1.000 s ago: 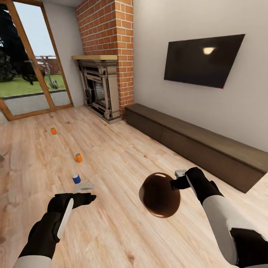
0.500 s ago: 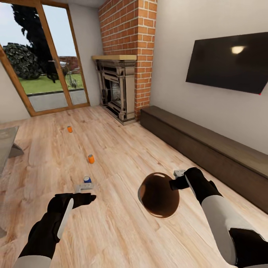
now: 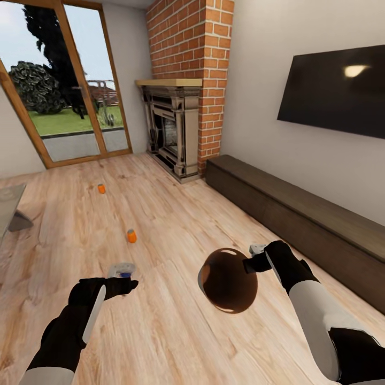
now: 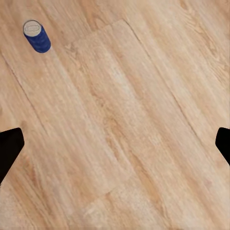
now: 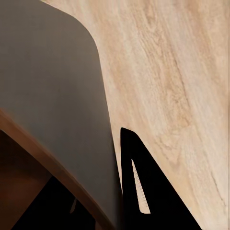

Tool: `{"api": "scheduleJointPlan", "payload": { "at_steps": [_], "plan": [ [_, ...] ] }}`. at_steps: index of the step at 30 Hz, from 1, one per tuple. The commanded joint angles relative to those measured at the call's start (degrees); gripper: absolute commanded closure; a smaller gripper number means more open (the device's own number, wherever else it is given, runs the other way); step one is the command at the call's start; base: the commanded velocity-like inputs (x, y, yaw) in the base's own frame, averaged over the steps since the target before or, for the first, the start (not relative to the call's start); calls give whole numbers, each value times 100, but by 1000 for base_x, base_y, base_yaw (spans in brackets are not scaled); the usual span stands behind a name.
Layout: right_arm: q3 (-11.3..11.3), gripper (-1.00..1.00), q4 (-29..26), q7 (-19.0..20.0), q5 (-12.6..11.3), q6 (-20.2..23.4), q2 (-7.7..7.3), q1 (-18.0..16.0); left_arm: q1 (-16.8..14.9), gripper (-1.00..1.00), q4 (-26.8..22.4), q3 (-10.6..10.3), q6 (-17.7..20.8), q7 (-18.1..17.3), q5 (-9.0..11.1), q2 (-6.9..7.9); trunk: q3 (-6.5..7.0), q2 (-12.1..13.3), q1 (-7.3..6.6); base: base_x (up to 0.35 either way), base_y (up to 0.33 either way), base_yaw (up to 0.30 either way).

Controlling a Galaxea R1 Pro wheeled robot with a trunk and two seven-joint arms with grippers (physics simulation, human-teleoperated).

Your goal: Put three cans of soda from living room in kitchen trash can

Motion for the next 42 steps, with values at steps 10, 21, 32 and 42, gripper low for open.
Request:
{"api": "scheduleJointPlan", "payload": {
  "at_steps": [10, 21, 32, 42],
  "plan": [
    [-13, 100, -3, 30, -132, 23, 2, 0, 1, -100, 1, 0, -5, 0, 3, 0, 1, 0, 0, 323, 0, 0],
    [1, 100, -26, 34, -133, 11, 2, 90, -7, -100, -40, 24, 16, -22, 37, 33, 1, 0, 0, 323, 0, 0],
    [2, 100, -23, 31, -133, 12, 2, 93, -57, -100, -35, 58, 70, -21, -26, 164, 1, 0, 0, 323, 0, 0],
    [2, 100, -23, 33, -135, 12, 2, 93, -28, -100, 102, 69, -33, 125, -11, 437, 1, 0, 0, 262, 0, 0]
  ]
}}
